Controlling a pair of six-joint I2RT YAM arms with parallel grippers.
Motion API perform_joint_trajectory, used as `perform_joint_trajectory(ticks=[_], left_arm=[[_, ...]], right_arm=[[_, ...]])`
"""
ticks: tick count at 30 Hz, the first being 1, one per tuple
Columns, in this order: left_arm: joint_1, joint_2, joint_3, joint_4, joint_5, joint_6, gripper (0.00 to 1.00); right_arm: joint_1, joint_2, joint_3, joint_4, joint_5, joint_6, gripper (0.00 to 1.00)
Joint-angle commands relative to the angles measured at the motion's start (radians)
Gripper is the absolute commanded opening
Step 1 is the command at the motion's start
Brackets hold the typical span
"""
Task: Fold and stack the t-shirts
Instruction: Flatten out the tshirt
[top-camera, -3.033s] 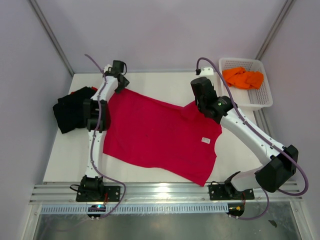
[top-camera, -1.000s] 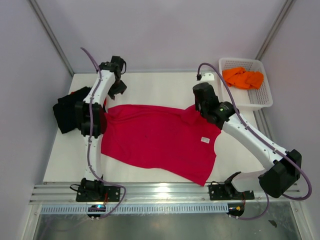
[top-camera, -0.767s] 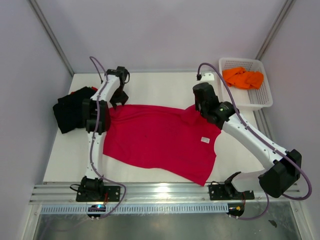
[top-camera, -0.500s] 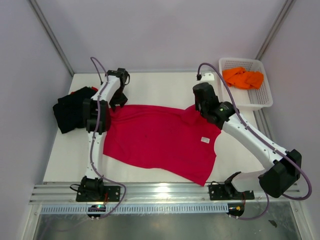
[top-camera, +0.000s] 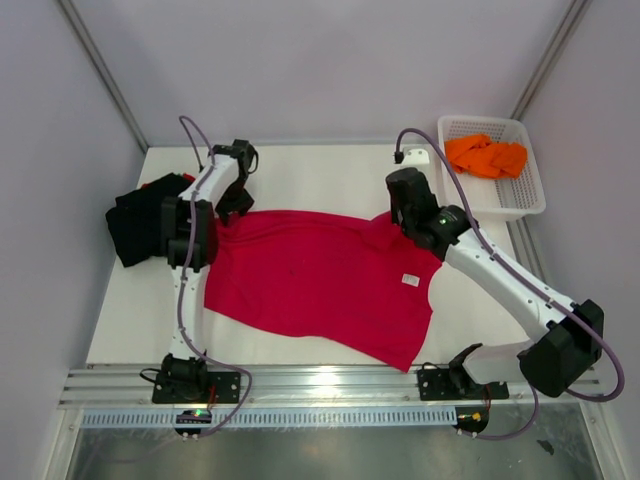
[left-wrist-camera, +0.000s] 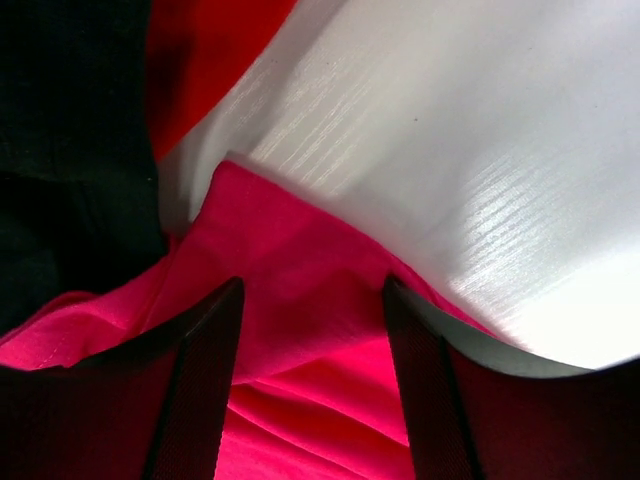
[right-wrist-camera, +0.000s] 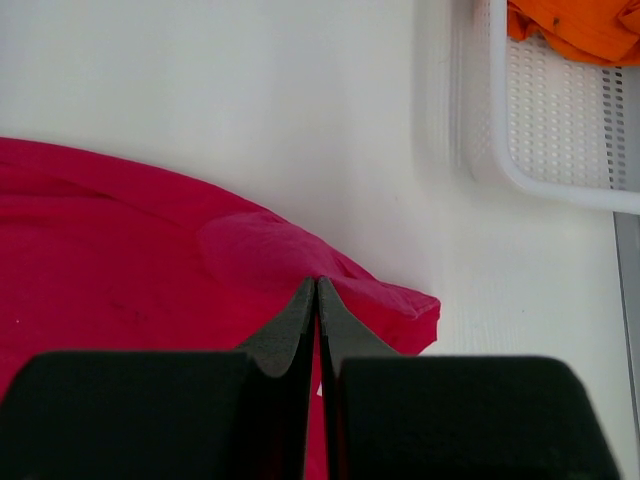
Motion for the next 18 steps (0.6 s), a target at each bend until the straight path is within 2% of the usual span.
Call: perform_joint_trajectory(ticks=[1, 4, 6, 8, 14, 18], left_arm=[[0.003, -0.026, -0.082, 0.098, 0.028, 0.01, 0.6], [0.003, -0.013, -0.086, 0.102, 0.046, 0.013, 0.38], [0.003, -0.003, -0.089, 0.104, 0.062, 0.013, 0.09], [0.003, 0.0, -0.093, 0.111, 0.072, 0.01, 0.0], [0.003, 0.003, -0.089, 0.118, 0.076, 0.018, 0.0], [0.003, -0.021, -0.033, 0.077, 0.045, 0.041, 0.0]], right_arm=[[-0.002, -0.049, 0.004, 0.028, 0.019, 0.011, 0.06], [-0.001, -0.054, -0.001, 0.027, 0.025, 0.008, 0.06], [-0.002, -0.052, 0.004, 0.025, 0.027, 0.007, 0.06], [-0.002, -0.051, 0.004, 0.025, 0.03, 0.004, 0.06], [-0.002, -0.052, 0.0, 0.024, 0.04, 0.008, 0.06], [-0.002, -0.074, -0.019, 0.044, 0.069, 0.01, 0.06]])
